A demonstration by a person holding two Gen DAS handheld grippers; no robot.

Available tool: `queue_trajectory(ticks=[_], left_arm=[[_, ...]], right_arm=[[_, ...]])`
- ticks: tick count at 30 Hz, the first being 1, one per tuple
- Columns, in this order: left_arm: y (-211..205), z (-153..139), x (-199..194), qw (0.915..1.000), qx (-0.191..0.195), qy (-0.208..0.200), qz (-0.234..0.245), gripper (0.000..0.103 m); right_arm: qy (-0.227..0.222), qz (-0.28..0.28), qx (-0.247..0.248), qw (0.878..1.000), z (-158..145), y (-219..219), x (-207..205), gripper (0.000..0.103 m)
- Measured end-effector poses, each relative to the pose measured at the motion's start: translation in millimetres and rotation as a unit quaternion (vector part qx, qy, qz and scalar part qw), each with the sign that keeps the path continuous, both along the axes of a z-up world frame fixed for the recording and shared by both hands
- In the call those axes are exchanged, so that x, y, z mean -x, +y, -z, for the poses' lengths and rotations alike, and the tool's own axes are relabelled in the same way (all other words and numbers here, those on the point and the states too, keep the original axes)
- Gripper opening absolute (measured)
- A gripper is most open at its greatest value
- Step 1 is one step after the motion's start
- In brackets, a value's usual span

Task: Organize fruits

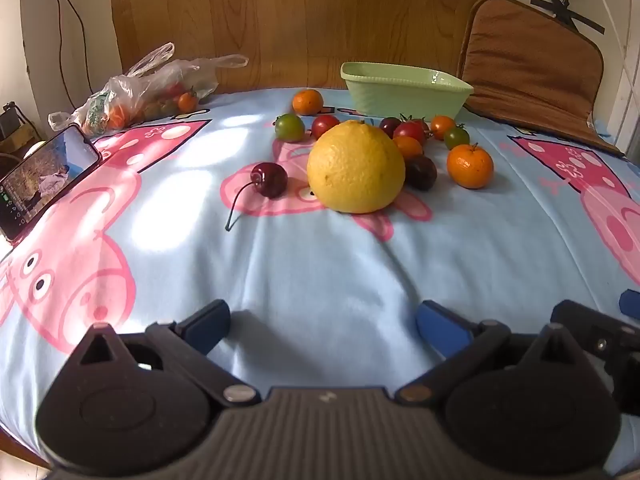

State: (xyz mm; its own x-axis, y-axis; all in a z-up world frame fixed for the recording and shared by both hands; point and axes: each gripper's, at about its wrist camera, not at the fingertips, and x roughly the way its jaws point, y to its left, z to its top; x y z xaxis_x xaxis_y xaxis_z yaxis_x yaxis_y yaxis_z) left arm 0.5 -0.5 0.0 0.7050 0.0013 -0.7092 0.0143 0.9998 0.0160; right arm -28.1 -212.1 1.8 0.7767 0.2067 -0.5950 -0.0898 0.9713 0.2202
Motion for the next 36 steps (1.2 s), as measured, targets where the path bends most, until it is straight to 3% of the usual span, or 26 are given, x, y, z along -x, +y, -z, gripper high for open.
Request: queue_trajectory(ticks=[12,15,21,23,31,36], left_arm=[[-3,-4,6,0.9998,0.000,-0.018,0.003,0.103],[-4,-5,10,0.9994,-0.006,-0.032,0.008,0.103],[-12,-18,27,0.9903,-0.047,-0.129,0.018,0.103],[-12,-22,28,0.9888,-0.046,-0.140,0.022,0.103],[-1,-19,26,0.9906,-0.018,-0.135,0.013,0.103],[6,-15,27,0.9918,-0.001,-0.128,-0.003,0.097]], right_arm=[[0.004,-0.006,0.005,1.000,-4,2,-4,0.103],[-0.015,-0.007,0.014,1.000,-6,6,1,0.103],[-0.037,-0.013,0.024,0.999,-9,9,5,0.098],[-0.041,-0.011,0.027,0.999,-10,10,5,0.097],[-0.045,0.000,0.037,0.998,-9,13,5,0.090],[-0.046,-0.001,0.038,0.998,-8,13,4,0.083]])
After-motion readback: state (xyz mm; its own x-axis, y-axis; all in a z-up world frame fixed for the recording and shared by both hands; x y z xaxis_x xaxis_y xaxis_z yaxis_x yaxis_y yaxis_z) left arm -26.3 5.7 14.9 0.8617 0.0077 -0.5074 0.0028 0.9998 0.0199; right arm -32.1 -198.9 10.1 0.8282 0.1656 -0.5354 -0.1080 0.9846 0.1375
